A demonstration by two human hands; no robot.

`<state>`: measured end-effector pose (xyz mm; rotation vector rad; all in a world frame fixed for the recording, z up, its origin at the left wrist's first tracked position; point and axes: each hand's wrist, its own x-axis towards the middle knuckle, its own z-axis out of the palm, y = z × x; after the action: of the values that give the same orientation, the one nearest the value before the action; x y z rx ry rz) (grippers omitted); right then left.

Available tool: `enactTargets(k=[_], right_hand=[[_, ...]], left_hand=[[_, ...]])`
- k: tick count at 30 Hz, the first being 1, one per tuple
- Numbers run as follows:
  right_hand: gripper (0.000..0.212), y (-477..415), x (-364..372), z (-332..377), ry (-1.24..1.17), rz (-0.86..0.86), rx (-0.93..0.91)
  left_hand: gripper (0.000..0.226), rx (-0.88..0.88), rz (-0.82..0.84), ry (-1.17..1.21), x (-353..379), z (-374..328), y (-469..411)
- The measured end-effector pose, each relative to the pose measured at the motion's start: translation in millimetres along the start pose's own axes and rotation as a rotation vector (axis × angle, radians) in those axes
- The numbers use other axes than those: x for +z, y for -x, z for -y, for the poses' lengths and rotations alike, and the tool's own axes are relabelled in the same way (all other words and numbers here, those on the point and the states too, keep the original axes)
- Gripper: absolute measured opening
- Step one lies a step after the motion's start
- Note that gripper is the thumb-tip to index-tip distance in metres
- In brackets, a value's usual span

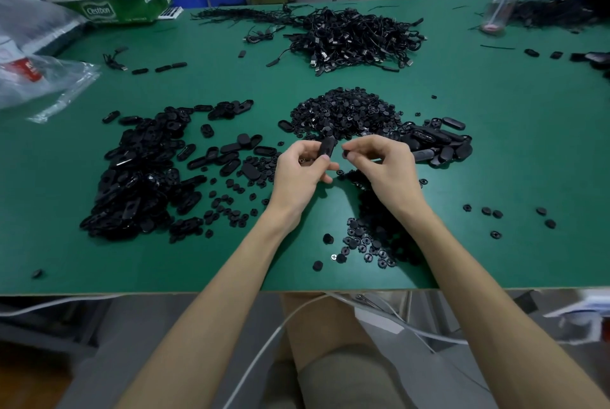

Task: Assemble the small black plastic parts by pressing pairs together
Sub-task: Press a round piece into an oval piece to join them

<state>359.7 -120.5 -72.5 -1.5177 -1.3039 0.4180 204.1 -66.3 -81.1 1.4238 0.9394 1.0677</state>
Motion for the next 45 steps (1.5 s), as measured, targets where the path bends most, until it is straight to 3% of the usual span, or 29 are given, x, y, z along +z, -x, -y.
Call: enactTargets(k=[4,11,45], right_hand=[[0.017,0.1,0.3,0.6,-0.046,0.012,0.009],[0.008,1.1,-0.5,1.3,-0.079,0.025,0.003],[0.009,2.4,2.8,5.8,-0.096,-0.027,0.005]], left_hand=[[0.014,0.013,0.001,0.033,0.6,-0.5,0.2],[0.038,0.069,0.041,0.044,-0.5,-2.8,0.9],[0.009,0.009,0.048,0.189,1.4,-4.5,4.8]])
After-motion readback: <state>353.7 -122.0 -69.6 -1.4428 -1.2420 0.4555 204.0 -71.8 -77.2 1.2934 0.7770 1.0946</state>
